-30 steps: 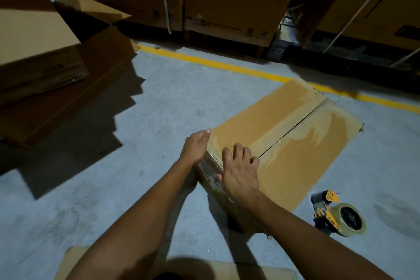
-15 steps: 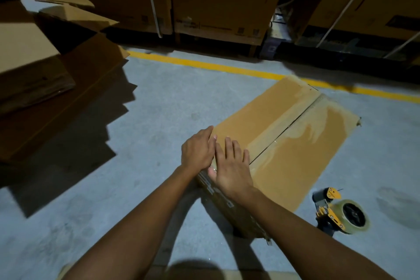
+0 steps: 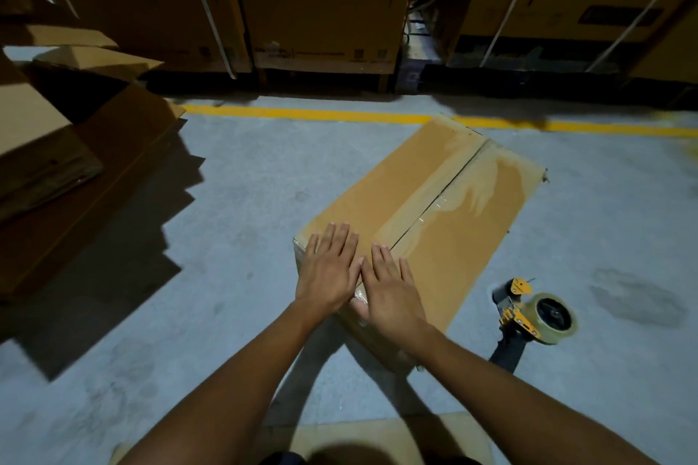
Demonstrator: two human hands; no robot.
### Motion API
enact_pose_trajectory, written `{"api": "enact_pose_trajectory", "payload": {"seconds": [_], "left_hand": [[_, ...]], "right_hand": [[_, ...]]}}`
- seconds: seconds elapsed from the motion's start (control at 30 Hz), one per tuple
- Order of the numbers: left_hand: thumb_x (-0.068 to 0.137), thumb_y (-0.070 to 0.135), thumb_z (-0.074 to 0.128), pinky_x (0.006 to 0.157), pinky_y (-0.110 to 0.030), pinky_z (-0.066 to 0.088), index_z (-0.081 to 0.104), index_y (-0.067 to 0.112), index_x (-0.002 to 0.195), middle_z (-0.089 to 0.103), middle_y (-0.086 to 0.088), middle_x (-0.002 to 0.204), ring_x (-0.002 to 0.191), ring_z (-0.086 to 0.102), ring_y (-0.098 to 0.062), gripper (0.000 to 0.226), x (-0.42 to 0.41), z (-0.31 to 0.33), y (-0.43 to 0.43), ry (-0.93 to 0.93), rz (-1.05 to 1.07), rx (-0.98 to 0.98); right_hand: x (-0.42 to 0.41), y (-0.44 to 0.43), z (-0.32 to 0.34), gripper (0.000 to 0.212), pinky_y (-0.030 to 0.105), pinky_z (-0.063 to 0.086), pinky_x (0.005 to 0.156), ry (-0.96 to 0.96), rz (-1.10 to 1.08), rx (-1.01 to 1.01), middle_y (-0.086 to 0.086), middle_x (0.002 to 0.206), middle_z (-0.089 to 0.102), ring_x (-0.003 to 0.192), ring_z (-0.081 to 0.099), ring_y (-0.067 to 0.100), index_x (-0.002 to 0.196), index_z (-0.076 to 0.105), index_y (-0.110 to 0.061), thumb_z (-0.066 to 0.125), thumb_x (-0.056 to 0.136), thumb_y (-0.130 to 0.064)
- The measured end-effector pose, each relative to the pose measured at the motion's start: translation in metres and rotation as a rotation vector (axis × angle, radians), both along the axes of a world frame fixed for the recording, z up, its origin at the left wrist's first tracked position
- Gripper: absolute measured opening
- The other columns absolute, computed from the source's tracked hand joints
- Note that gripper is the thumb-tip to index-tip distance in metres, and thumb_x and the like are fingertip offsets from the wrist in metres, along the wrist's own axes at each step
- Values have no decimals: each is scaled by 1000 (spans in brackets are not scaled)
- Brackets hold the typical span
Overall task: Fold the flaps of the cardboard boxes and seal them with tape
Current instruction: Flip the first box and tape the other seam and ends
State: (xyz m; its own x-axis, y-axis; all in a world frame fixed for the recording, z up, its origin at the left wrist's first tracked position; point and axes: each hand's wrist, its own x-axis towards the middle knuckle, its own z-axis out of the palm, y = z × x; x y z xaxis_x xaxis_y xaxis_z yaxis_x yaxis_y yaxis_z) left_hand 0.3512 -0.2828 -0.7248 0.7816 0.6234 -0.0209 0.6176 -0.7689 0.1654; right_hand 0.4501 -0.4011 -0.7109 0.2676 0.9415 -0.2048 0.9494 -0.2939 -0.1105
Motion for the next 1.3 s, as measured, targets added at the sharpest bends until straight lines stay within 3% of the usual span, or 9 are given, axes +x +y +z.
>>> {"api": "enact_pose_trajectory", "payload": {"seconds": [0.17,0.33,0.47,0.67,0.77,0.87,0.93,1.07,1.3], "left_hand": [[104,51,8,118,-59,-7,-5,26,159,-14,0,166,152,-15,-25,61,6,11,-3,159,67,-73],[107,40,15,120,-56,-5,1,14,159,-8,-12,166,152,-11,-32,60,13,22,-41,156,83,-130],[106,37,19,123,-51,0,11,15,159,4,-10,167,154,-1,-26,58,6,9,-74,81,-21,-39],[106,38,19,122,-52,-3,4,17,160,-5,-5,167,153,-8,-24,60,10,9,-68,116,-52,-45],[107,38,15,123,-48,-5,-2,17,159,-10,-1,167,152,-13,-18,59,30,14,-56,133,-230,-65],[106,38,11,123,-47,-7,-6,17,159,-10,1,167,151,-16,-13,59,61,13,-46,115,-299,-89],[105,39,9,123,-45,-10,-8,18,158,-13,3,166,151,-19,-12,60,69,7,-39,116,-321,-70],[104,48,6,121,-43,-14,-2,20,159,-15,7,164,150,-20,-11,62,77,4,-28,90,-373,-55],[106,39,14,123,-42,-10,3,20,160,-5,5,167,152,-13,-11,59,179,5,16,45,-362,-68]], "right_hand": [[-23,-7,-4,74,45,-5,123,-38,-110,50,15,168,0,156,-5,29,161,8,-8,32,106,-50],[4,-39,16,89,45,-4,125,16,76,-42,12,168,-11,155,-13,26,161,-4,-10,52,98,-40],[8,-79,7,83,56,3,124,-86,17,-76,13,169,-4,156,-4,29,161,5,-11,46,99,-49],[14,-85,7,66,50,35,111,-2,-83,118,10,153,46,142,42,29,143,51,-15,34,95,-56],[41,-63,17,65,44,27,115,66,-142,197,6,158,39,147,33,24,151,40,-17,20,97,-48],[64,-37,11,79,45,1,126,80,-217,68,7,170,2,157,-2,23,162,6,-11,-7,93,-50],[73,-30,5,75,46,4,126,36,-219,39,10,169,7,157,3,25,161,11,-9,-3,97,-46],[104,-20,5,53,41,39,96,7,-201,279,4,131,60,122,51,25,126,64,-17,25,100,-42],[176,22,0,46,38,27,116,33,-315,290,4,151,48,141,40,21,146,49,-16,45,102,-28]]}}
